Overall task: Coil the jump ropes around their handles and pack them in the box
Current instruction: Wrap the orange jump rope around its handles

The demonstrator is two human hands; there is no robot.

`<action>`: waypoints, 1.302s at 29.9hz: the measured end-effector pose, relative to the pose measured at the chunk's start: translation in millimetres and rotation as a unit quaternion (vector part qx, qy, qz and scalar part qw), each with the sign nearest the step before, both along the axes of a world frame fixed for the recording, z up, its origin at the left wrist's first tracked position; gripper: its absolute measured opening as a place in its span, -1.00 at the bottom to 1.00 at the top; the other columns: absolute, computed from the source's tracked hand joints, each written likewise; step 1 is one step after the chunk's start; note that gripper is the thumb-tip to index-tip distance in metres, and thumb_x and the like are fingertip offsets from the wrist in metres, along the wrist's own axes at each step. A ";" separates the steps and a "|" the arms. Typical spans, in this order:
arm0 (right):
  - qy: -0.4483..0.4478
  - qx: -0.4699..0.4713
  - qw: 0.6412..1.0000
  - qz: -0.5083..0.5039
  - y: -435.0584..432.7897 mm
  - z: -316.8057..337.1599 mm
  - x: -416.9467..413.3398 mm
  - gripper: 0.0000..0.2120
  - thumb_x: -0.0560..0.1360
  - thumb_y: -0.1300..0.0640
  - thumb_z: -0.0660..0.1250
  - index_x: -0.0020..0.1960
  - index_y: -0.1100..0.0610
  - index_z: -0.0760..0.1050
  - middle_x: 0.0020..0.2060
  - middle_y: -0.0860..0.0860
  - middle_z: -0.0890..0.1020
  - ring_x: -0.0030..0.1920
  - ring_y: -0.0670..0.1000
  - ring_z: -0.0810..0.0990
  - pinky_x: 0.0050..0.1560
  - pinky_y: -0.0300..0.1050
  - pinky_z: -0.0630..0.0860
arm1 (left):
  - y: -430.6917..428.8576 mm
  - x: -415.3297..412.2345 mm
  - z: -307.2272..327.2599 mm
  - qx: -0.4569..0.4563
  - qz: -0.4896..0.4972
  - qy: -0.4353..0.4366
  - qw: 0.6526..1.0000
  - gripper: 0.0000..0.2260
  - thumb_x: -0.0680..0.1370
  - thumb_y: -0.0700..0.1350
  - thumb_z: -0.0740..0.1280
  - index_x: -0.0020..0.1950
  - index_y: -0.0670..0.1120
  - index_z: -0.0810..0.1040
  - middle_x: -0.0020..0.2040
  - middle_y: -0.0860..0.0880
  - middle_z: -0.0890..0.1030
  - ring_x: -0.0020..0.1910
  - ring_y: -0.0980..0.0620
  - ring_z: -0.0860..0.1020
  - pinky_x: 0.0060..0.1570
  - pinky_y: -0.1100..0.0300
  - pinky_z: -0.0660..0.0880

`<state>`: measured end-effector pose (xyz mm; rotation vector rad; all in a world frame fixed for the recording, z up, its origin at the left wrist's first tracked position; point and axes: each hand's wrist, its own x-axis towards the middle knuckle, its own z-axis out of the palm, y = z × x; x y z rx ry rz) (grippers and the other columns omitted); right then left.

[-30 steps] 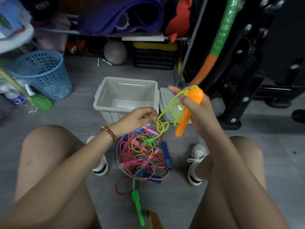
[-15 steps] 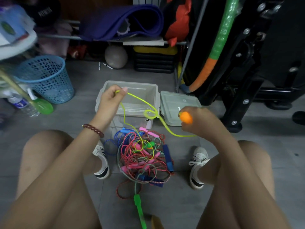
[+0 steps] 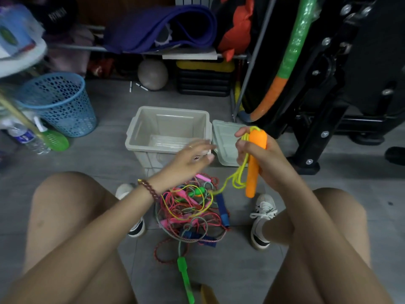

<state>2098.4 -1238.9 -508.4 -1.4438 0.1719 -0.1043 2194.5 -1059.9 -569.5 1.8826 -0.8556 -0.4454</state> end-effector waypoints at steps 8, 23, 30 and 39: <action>-0.051 -0.053 0.997 -0.033 0.7 5.5 -2.5 -0.87 0.42 0.23 0.29 -0.05 0.08 0.48 -0.35 0.01 0.46 -0.37 0.00 0.43 -0.32 -0.16 0.43 | -24.8 -29.7 -13.3 0.046 -0.152 0.098 0.983 -0.83 0.62 -0.11 0.17 -0.11 -0.03 0.50 -0.27 0.03 0.56 -0.20 0.06 0.52 -0.07 0.05 0.47; -0.016 -0.455 0.880 -0.132 -11.5 -1.8 1.0 -0.65 0.35 0.17 0.38 0.12 -0.01 0.52 -0.07 0.02 0.64 -0.10 0.07 0.60 -0.11 0.04 0.54 | 13.1 7.6 5.0 0.128 0.031 -0.159 0.978 -0.83 0.63 -0.03 0.12 -0.14 -0.03 0.37 -0.28 0.14 0.46 -0.22 0.10 0.49 -0.22 0.14 0.38; 0.033 -0.318 0.945 0.072 37.2 -18.0 12.8 -0.71 0.37 0.21 0.46 0.08 0.12 0.53 -0.27 0.08 0.64 -0.36 -0.02 0.56 -0.25 -0.08 0.55 | -5.3 -4.1 22.7 -0.138 0.054 -0.024 0.989 -0.84 0.51 -0.14 0.28 0.03 0.03 0.35 -0.43 0.12 0.43 -0.40 0.11 0.37 -0.31 0.18 0.32; -0.008 -0.066 0.998 0.011 26.2 -7.9 12.9 -0.88 0.35 0.19 0.37 -0.12 0.06 0.53 -0.11 -0.03 0.63 -0.08 -0.07 0.57 -0.01 -0.16 0.49 | 1.3 11.3 14.1 -0.130 -0.006 0.030 0.991 -0.81 0.50 0.08 0.20 -0.17 -0.03 0.40 -0.38 -0.03 0.34 -0.37 0.00 0.30 -0.34 0.15 0.28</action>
